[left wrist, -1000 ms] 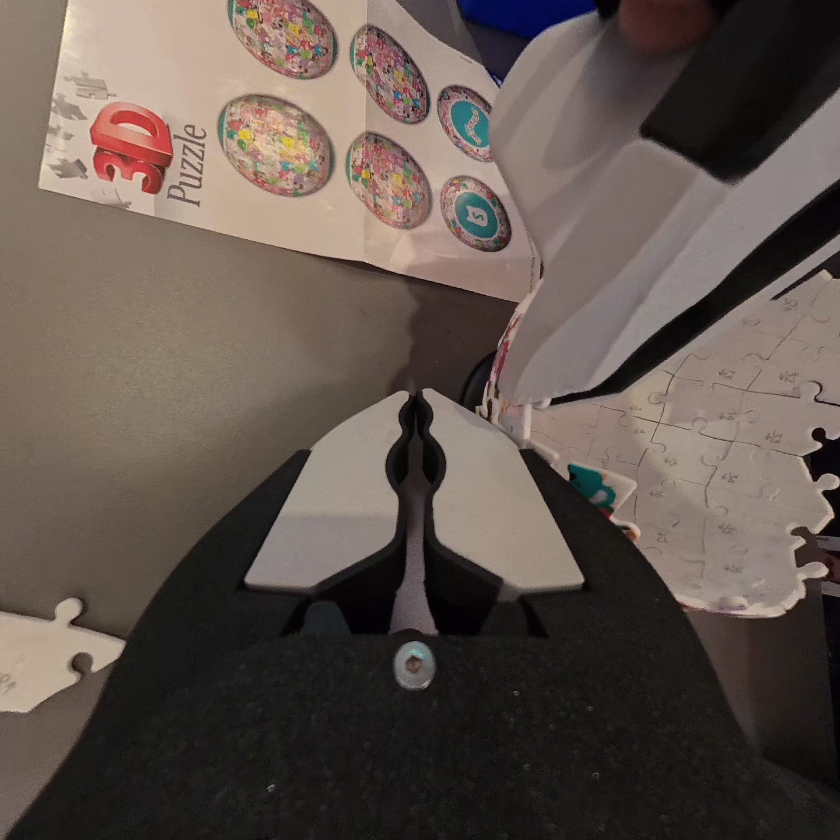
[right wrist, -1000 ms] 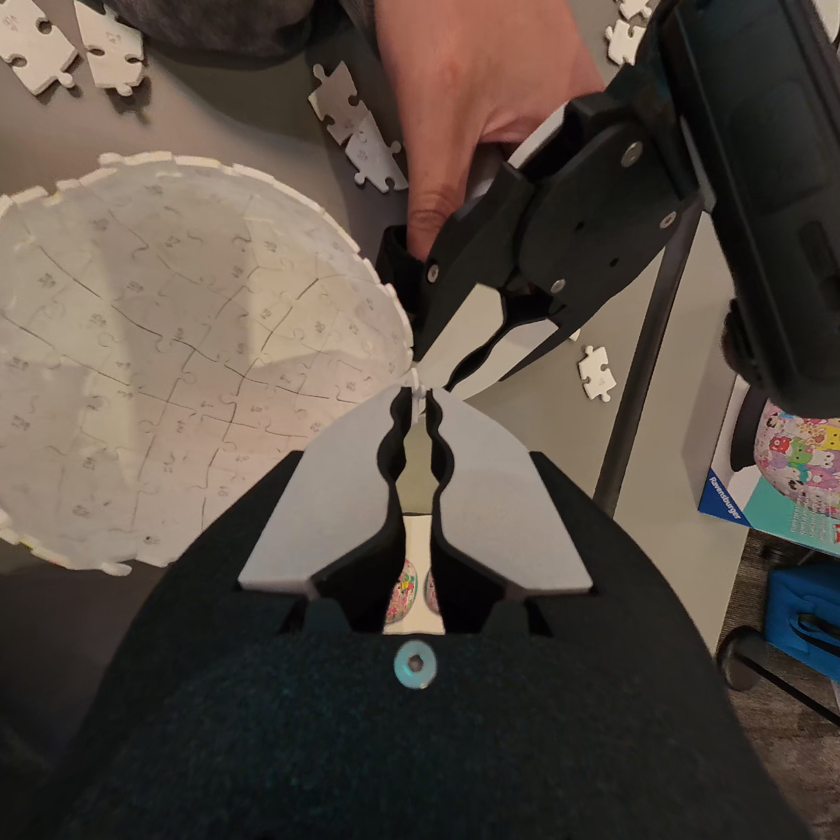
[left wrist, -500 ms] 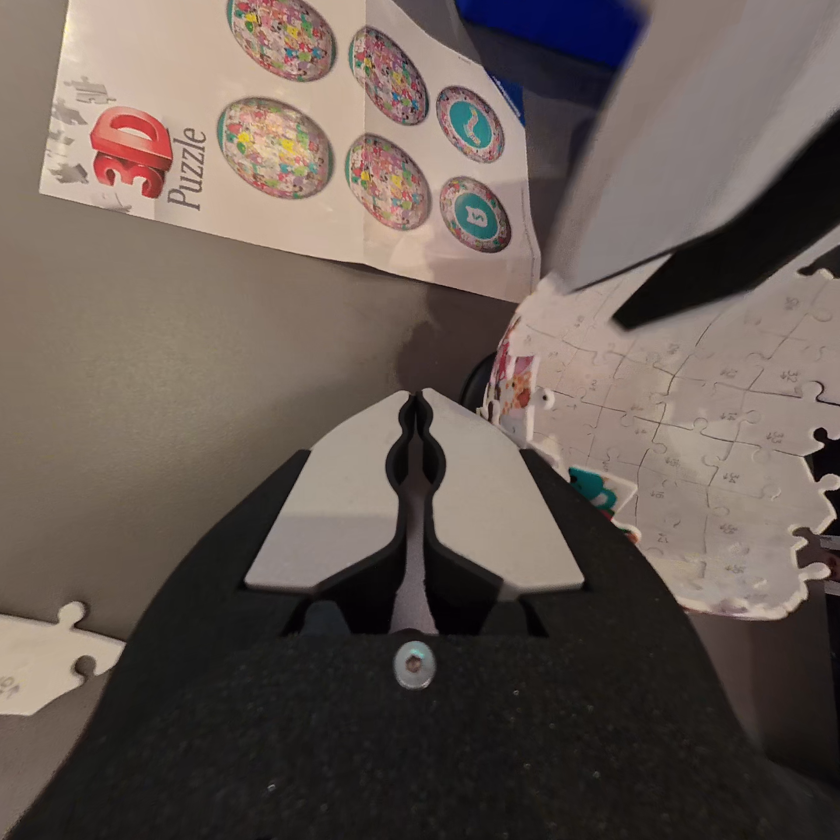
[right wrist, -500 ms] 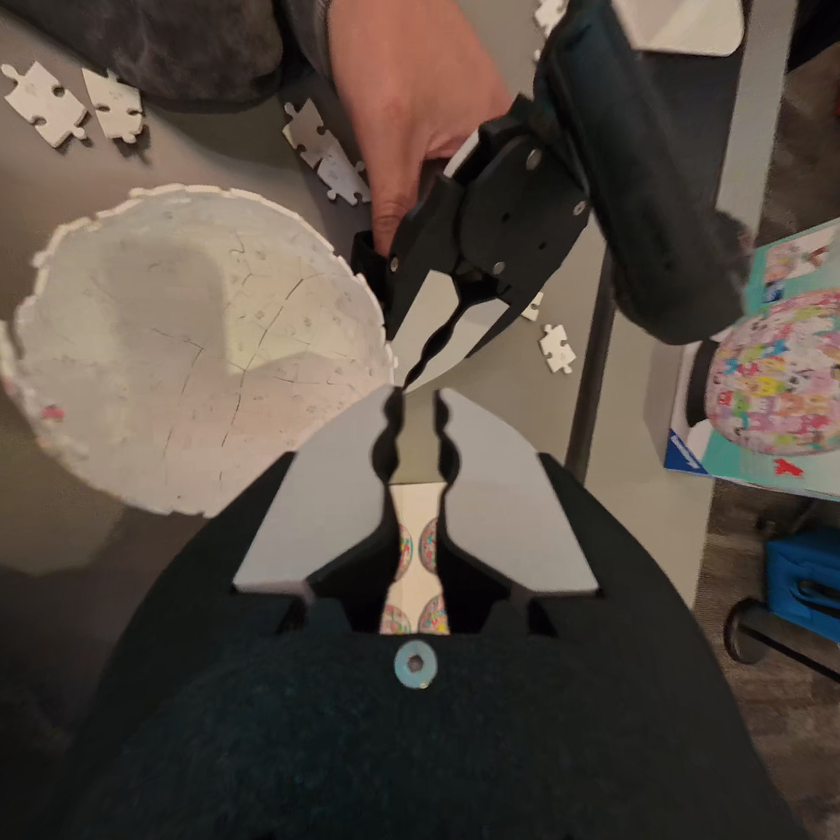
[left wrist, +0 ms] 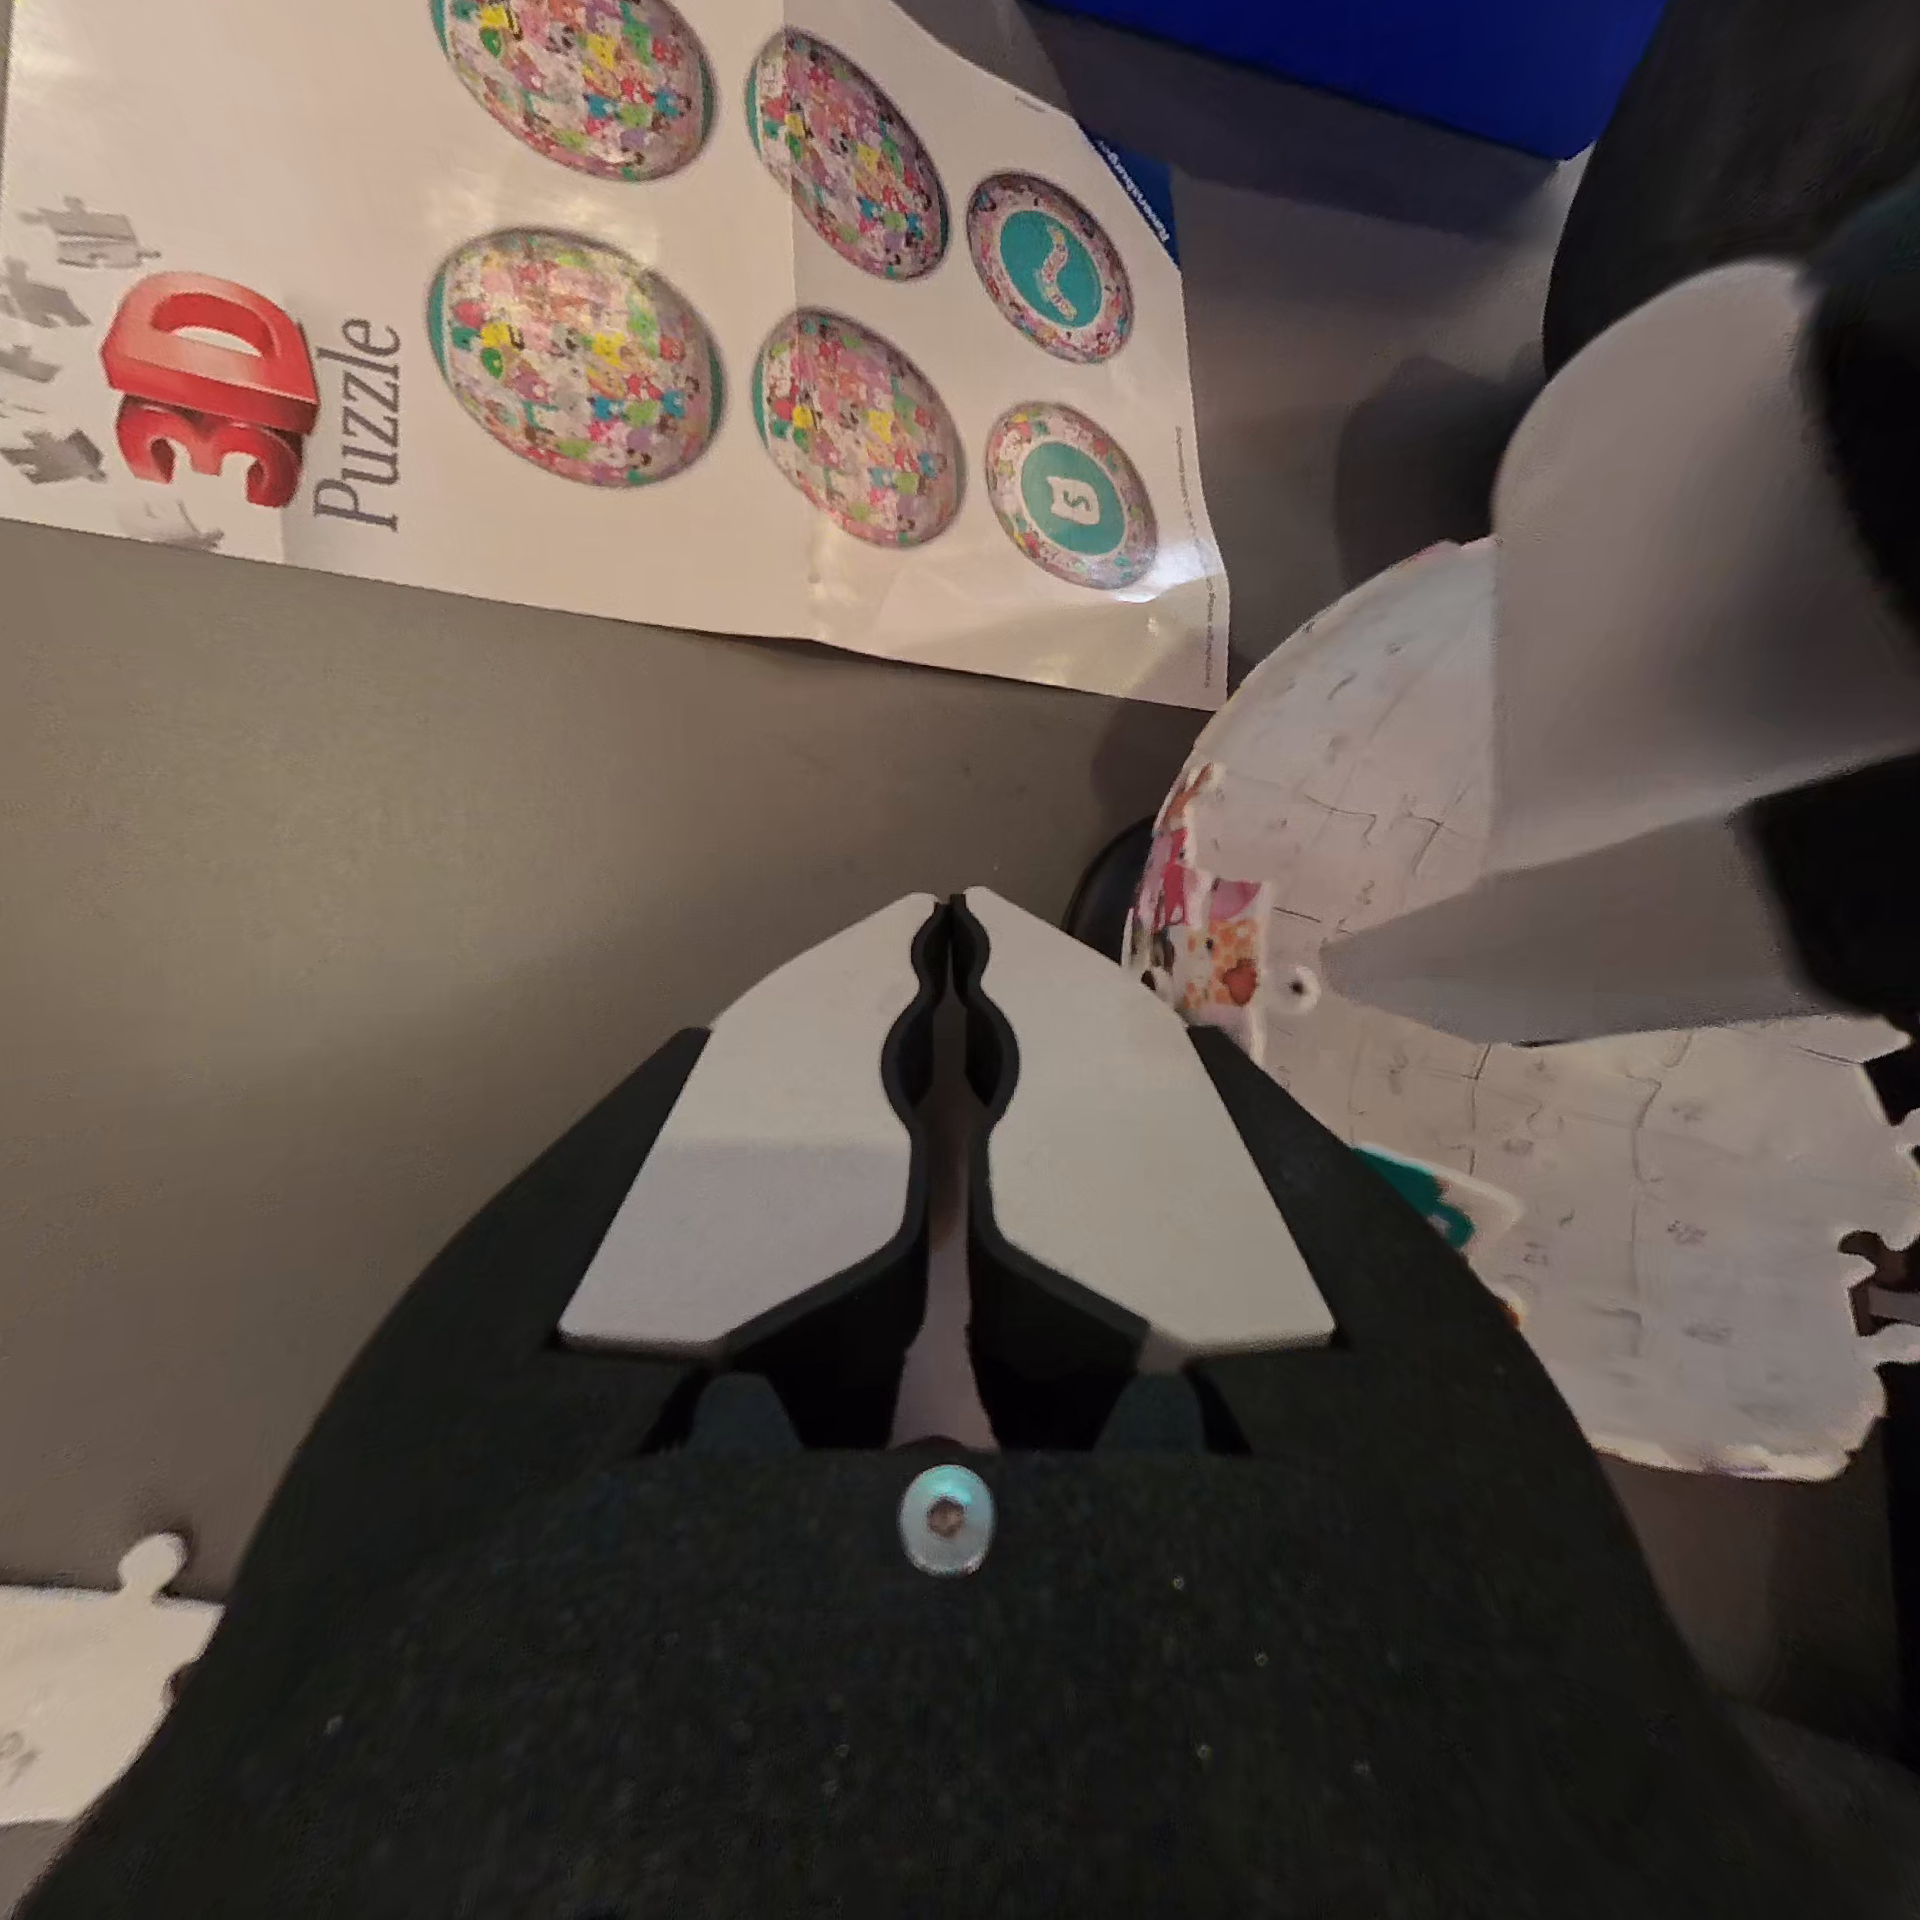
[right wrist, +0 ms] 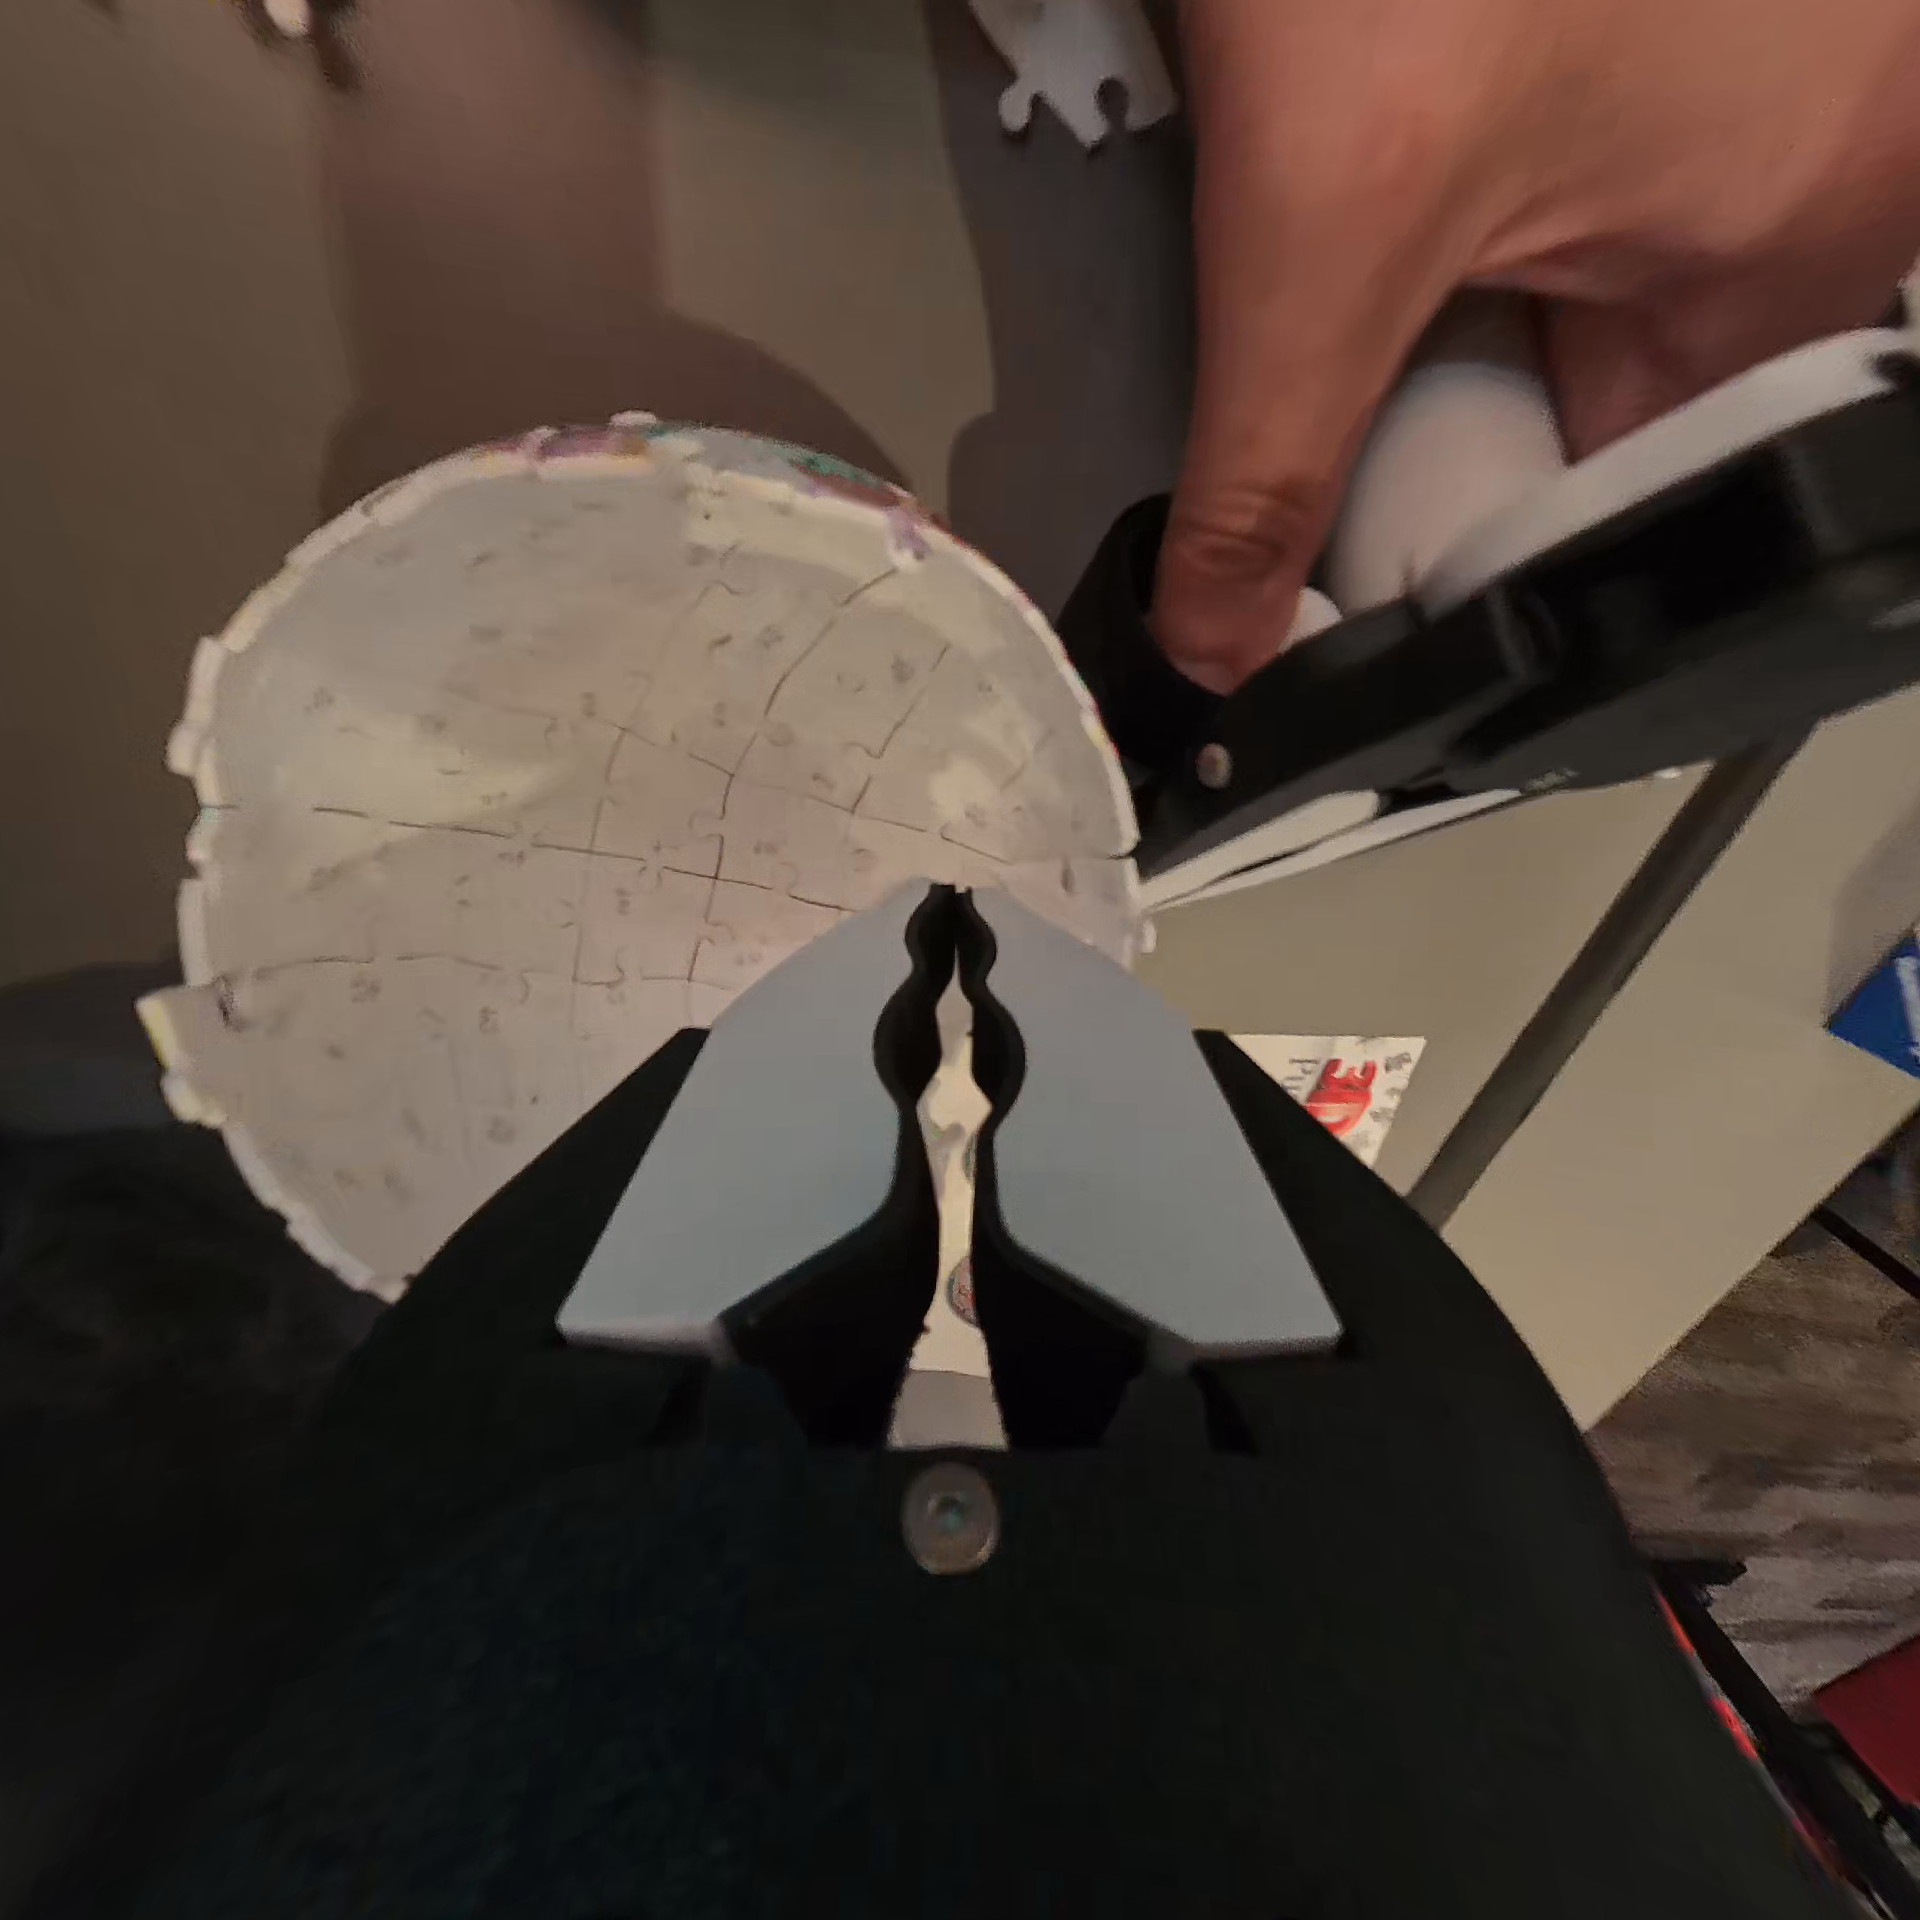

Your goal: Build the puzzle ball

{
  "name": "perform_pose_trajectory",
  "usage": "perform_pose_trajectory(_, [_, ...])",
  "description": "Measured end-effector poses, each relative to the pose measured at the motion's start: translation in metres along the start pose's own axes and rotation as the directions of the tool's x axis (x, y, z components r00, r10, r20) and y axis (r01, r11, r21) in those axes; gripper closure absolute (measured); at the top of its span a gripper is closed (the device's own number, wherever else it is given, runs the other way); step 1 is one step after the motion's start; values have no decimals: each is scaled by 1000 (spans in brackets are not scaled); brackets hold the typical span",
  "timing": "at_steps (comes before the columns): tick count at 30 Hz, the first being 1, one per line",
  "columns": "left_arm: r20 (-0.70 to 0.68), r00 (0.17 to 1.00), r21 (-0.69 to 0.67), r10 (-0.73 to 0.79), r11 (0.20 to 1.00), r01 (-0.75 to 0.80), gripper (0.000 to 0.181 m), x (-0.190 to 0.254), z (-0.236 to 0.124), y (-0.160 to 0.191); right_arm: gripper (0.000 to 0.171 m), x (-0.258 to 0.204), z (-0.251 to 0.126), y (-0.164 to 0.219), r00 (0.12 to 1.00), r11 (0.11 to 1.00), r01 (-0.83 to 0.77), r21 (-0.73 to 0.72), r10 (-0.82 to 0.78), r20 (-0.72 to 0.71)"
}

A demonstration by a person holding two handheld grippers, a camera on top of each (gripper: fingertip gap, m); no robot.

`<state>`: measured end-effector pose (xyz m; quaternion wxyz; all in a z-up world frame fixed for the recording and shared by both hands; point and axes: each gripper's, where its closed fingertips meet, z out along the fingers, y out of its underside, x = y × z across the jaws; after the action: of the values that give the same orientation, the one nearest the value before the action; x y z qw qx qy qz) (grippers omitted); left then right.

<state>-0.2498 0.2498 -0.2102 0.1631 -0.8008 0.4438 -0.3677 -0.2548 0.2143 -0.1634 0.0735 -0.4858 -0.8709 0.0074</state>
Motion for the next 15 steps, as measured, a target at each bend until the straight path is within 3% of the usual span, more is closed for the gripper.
perform_pose_trajectory(15, [-21, 1000, 0, 3, 1000, -3, 181, 0, 3, -4, 171, -1, 28, 8, 1000, 986, -16, -168, 14, -12])
